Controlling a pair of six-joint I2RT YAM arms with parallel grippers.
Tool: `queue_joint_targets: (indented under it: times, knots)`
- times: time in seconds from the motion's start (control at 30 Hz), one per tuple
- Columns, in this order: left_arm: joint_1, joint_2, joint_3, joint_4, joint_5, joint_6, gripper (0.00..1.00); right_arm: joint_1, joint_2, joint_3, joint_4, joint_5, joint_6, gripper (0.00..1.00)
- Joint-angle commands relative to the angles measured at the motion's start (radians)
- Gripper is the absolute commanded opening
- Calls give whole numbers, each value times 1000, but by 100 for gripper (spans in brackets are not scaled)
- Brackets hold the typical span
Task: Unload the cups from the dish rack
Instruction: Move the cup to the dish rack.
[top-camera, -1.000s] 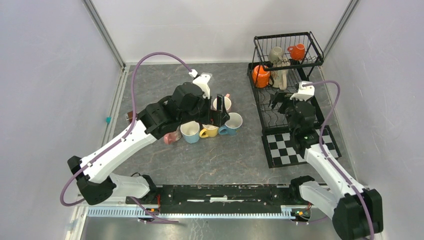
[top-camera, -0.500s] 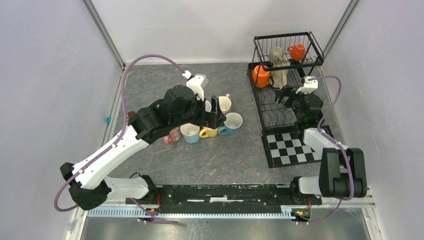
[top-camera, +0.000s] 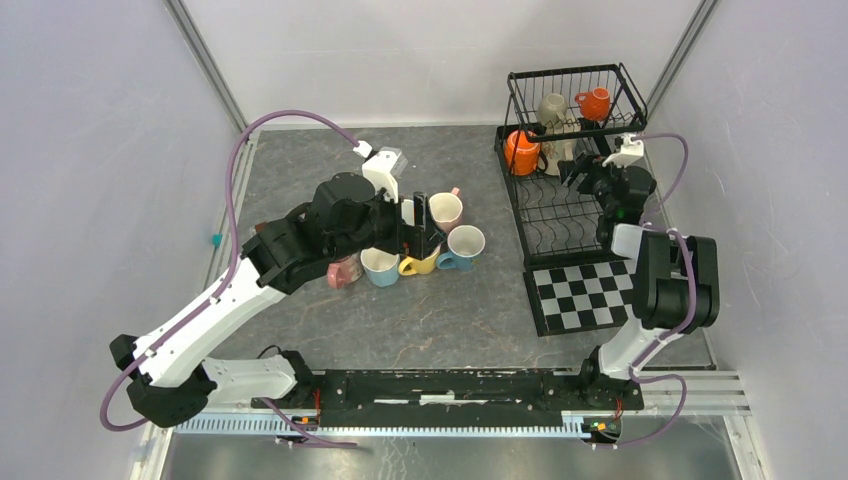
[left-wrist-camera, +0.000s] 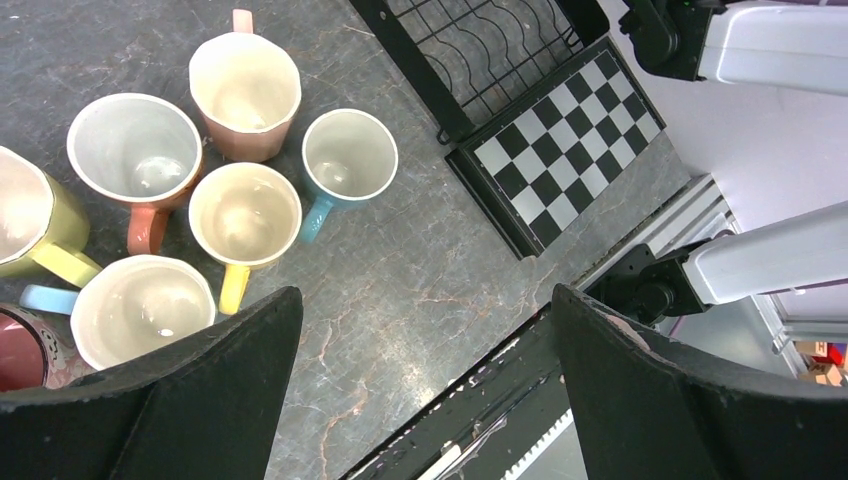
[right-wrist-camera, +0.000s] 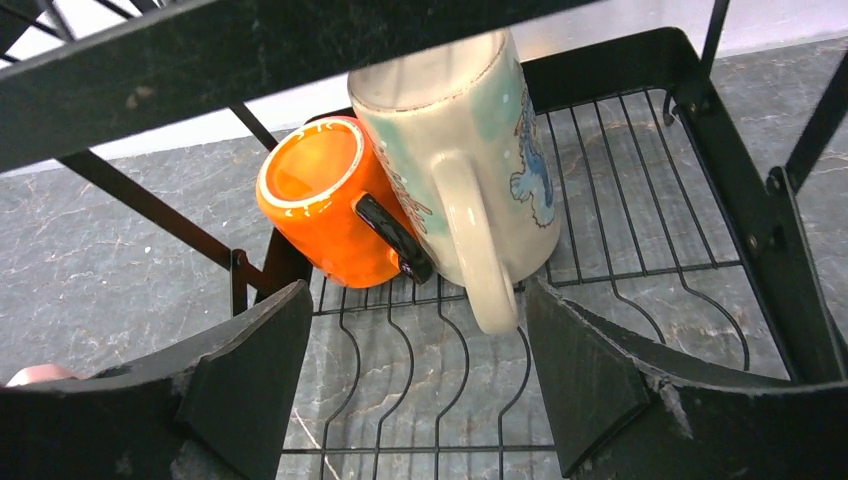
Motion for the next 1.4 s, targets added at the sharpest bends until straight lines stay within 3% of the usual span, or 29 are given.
queue_joint_targets:
  times: [0.0,0.63,1.2,1.37]
  knots:
    - [6,-19,-3,22,-7,46,100,2,51,73,36,-5,5,83]
    - [13,-1,11,14,-9,56,100,15,188,147,-9,58,-59,54]
    - [34,34,48,-15,-5,83,100,39,297,227,10,64,-39,45]
    - [40,39,51,-20,-1,83,100,42,304,231,15,65,-38,35]
